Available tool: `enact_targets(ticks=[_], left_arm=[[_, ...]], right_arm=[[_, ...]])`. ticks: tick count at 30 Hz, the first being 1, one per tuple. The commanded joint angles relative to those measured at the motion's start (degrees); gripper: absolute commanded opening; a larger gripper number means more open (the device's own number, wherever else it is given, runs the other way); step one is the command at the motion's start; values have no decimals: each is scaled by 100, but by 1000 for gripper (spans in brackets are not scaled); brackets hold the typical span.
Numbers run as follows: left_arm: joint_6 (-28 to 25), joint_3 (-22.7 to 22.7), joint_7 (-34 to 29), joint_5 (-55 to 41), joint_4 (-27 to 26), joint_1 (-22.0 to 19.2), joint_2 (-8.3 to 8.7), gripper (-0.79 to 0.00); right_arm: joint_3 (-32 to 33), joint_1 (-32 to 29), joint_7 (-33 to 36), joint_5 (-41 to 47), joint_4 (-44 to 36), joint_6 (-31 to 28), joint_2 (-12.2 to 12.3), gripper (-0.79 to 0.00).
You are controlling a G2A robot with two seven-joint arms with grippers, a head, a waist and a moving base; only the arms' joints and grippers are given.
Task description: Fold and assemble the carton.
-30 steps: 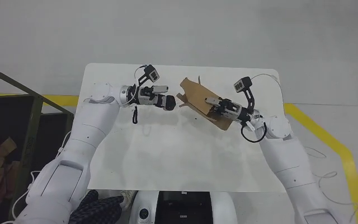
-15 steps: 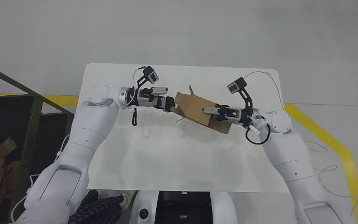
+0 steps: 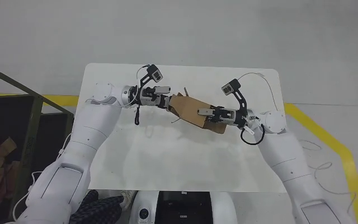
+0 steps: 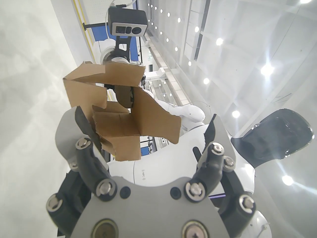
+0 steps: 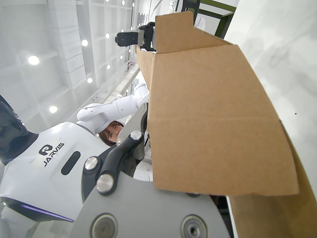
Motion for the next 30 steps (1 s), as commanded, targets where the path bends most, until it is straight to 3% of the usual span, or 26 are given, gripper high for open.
enact_targets(ticks=[1,30], left_arm=[[7,32,-18,-21,-5,-13,-12,0],[22,389,-77,-210,145,-198,-117,0]], right_arm=[[-14,5,-27,3,17,2,-5,-785],[-139,100,-103,229,254,-33,-66,-785]])
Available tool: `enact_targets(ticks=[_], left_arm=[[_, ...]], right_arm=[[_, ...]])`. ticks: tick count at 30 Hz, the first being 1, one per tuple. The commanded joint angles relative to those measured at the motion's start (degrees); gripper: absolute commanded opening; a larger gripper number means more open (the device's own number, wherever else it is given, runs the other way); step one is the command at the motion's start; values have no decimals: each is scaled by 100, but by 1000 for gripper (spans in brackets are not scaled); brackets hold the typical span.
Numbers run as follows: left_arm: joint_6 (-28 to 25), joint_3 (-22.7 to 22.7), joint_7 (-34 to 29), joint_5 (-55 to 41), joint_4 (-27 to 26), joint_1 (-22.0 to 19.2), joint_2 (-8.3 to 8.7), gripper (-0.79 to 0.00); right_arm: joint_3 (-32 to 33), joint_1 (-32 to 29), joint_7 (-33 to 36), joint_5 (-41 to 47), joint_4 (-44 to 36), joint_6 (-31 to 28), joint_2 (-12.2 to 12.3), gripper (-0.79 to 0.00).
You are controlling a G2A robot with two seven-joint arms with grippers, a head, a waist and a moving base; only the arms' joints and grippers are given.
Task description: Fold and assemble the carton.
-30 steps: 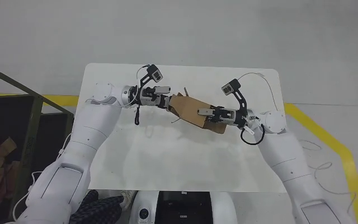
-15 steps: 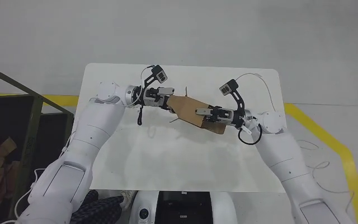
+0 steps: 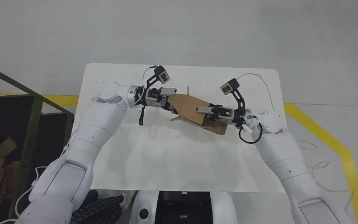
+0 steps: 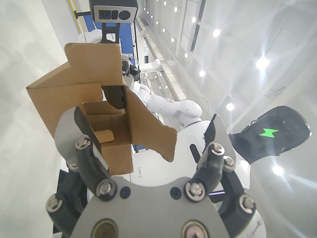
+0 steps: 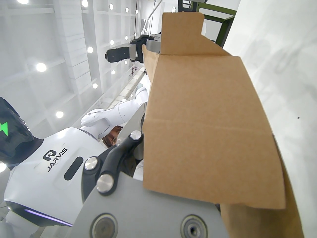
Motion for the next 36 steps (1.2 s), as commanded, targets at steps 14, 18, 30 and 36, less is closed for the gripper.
enact_targets(ticks=[14,18,30,36], left_arm=[[-73,69,0,-60,141,-104,6,0],[-137,-108,1,-29,209,-87,65,0],[-36,-491,55,87,-262,287,222,0],[12,-532,90,66,-425,389,238,0]], right_arm=[[24,66,105,188,219,-60,-23,-785],[95,42,175,196,214,-67,-3,-785],[327,-49,-330,231,315,-16,26,-785],[352,-38,-733,205,432,47,6,-785]])
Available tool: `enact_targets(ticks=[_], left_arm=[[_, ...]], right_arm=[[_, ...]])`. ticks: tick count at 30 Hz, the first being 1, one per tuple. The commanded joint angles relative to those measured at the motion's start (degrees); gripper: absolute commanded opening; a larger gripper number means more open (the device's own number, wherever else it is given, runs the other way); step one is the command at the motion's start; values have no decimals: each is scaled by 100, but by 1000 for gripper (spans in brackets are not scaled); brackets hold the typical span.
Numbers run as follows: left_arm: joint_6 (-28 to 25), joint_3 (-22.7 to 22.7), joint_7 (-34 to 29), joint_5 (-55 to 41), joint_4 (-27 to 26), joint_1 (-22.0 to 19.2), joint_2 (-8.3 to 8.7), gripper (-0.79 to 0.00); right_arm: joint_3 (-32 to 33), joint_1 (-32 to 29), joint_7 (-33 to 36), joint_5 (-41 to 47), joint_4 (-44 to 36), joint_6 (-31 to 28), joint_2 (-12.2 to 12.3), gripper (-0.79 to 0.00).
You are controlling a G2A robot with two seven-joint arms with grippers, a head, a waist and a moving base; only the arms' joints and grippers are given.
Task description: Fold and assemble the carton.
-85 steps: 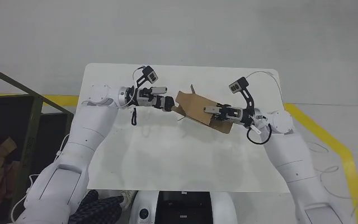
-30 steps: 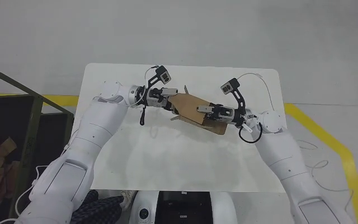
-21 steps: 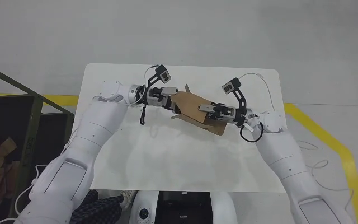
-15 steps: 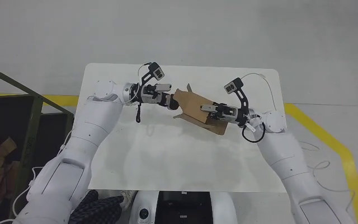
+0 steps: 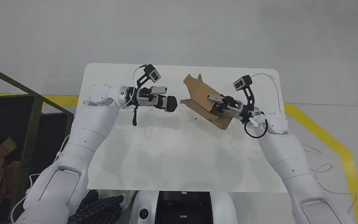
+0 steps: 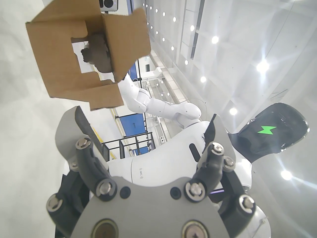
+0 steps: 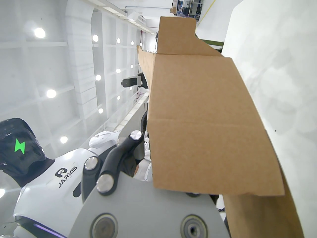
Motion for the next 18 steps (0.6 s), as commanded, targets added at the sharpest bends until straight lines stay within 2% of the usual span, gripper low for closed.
enact_targets(ticks=[1,12,18], left_arm=[[7,-6,3,3,-37,16,3,0],[19,69,35,-52,-74,-17,-31,0],[-6,134,41,-66,-3,-77,-61,0]], right_arm=[[7,1,-100,8,36,5,-7,-785],[-170,37,-545,-258,86,43,-80,-785],[-274,-51,-493,-360,-139,-15,-104,-785]])
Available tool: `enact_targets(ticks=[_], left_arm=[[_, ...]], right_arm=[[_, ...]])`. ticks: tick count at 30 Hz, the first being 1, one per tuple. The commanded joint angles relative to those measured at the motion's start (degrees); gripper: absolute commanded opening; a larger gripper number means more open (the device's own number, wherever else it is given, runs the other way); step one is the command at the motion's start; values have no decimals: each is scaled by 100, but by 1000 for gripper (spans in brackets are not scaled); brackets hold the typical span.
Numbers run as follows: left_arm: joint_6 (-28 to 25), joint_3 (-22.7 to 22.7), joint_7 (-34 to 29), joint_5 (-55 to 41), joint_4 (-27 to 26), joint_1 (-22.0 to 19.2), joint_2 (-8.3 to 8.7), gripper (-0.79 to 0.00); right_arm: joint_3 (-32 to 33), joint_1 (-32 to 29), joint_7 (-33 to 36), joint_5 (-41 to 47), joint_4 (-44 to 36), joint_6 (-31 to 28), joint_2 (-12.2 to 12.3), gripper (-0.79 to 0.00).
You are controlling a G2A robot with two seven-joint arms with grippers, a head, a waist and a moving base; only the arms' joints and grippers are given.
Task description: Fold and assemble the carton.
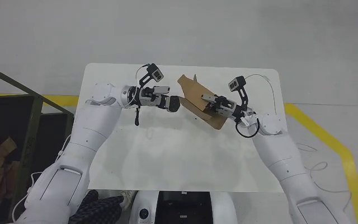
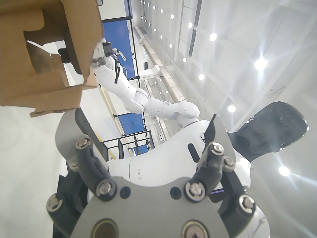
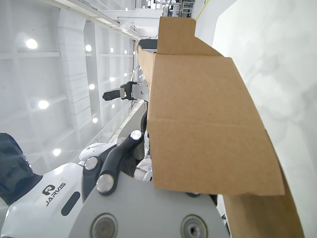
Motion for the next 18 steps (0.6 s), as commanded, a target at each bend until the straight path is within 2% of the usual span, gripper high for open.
enact_targets(ticks=[1,18], left_arm=[[-8,14,4,-6,31,-6,-7,0],[7,-21,0,20,-29,10,-5,0]], right_arm=[[-8,-46,38,14,-60,-9,-1,-785],[17,-266,483,-78,-501,81,41,-785]])
